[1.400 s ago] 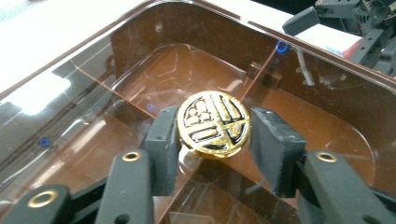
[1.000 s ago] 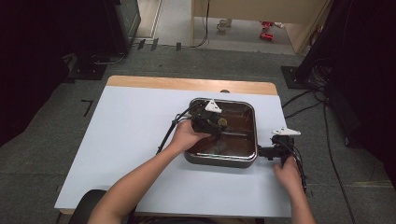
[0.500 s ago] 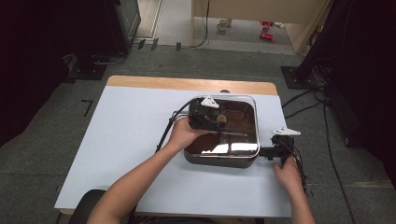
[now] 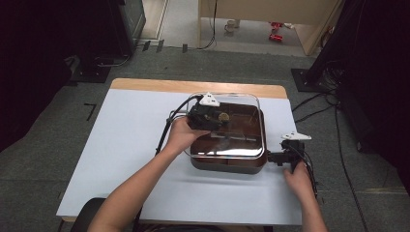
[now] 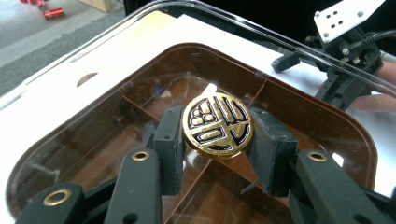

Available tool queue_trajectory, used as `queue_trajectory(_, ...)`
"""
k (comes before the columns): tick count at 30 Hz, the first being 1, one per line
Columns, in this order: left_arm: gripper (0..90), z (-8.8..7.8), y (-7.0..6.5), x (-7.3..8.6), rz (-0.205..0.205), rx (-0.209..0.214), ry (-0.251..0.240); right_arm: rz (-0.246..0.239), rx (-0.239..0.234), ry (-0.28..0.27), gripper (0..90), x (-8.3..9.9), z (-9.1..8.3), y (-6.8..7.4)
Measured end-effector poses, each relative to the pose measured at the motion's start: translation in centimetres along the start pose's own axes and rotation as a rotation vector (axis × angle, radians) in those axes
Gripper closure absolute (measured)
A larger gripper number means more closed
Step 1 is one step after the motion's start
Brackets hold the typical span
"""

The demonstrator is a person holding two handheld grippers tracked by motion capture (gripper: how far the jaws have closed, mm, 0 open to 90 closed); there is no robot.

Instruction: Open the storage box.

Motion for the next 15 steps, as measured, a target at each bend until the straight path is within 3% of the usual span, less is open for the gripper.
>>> queue_trajectory(7,58.8,-1.9,1.1,-0.1,-0.018,-0.023,-0.015,0.001,0.000,0.000,0.0,0.0,0.0,0.0)
queue_trajectory(15,58.9,-4.2,3.3,0.7,-0.046,-0.074,-0.016,0.000,0.000,0.000,0.0,0.0,0.0,0.0)
Point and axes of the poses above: each handheld gripper's, and its own axes: z roughly forward along the jaws, x roughly out of its underside, y roughly to its left, the point moved 7 cm from there along z, roughly forward along the jaws, and after that the axes turned 5 degrees about -z, right-handed, at the moved point
